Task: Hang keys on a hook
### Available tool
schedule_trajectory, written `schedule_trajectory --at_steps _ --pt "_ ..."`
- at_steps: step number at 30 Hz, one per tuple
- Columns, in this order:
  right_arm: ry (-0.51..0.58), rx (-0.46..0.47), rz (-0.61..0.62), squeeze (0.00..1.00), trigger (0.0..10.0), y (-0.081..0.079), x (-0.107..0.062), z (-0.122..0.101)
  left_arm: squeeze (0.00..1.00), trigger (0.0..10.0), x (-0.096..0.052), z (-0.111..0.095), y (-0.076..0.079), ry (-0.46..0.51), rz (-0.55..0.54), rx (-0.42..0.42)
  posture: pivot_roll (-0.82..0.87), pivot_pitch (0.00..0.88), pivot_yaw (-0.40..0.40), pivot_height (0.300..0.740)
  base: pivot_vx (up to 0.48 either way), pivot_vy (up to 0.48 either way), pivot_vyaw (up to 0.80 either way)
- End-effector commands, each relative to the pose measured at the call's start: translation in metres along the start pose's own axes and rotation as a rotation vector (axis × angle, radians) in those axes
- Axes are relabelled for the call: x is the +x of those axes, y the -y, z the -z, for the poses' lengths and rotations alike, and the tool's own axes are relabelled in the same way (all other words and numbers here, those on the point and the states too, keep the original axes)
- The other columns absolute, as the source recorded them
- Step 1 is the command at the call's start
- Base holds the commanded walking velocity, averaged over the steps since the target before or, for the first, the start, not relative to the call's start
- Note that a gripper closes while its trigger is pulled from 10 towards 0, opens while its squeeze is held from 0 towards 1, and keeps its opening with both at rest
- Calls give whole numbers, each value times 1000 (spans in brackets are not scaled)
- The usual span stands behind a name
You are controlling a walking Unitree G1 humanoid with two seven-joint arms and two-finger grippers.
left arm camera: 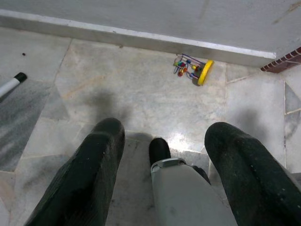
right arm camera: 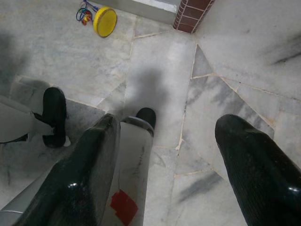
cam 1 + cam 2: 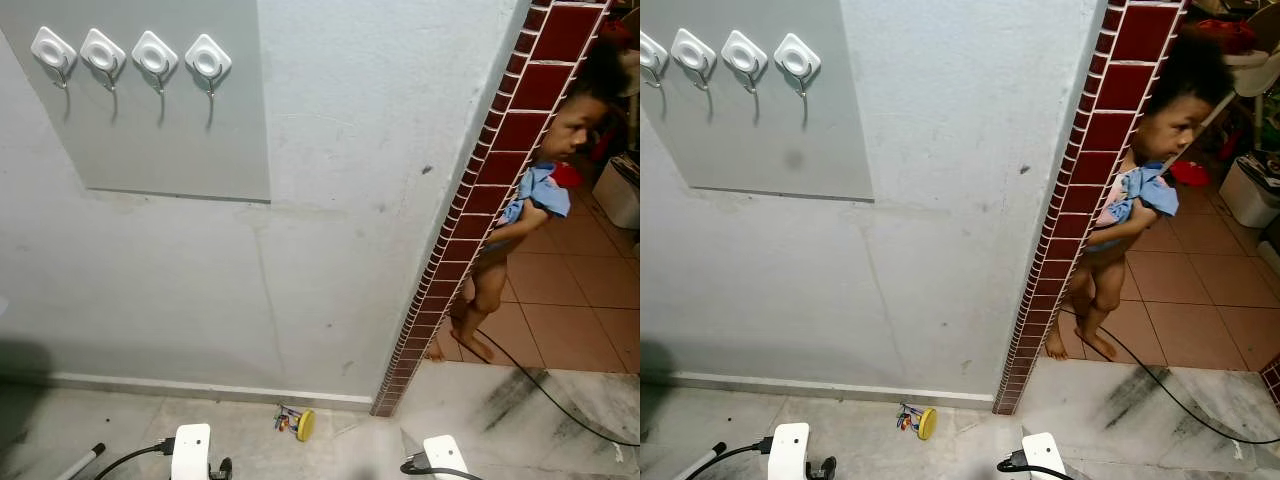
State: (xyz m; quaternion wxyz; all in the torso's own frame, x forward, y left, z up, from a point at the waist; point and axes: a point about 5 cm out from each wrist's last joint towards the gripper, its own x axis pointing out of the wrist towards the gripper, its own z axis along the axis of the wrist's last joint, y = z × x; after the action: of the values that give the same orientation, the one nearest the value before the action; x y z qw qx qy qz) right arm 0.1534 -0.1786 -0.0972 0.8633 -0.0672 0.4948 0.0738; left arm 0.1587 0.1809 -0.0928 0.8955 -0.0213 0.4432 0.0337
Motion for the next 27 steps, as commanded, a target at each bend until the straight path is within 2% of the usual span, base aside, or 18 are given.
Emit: schedule_trajectory --at_steps 1,18,21,27 --pt "-7 -148 9 0 10000 5 2 -10 0 10000 -8 17 -29 -51 -75 -16 -48 0 -18 740 0 0 0" --pt "-8 -155 8 0 10000 5 2 -10 0 10000 -8 17 -29 -52 -75 -15 -49 0 -17 740 0 0 0" --pt "3 -112 1 0 10000 5 1 -7 0 10000 -9 21 -29 -54 -74 -15 -51 0 -15 740 0 0 0" --pt "3 -113 0 0 10000 5 1 -7 0 10000 -9 21 -29 -54 -75 -13 -51 0 -14 740 0 0 0"
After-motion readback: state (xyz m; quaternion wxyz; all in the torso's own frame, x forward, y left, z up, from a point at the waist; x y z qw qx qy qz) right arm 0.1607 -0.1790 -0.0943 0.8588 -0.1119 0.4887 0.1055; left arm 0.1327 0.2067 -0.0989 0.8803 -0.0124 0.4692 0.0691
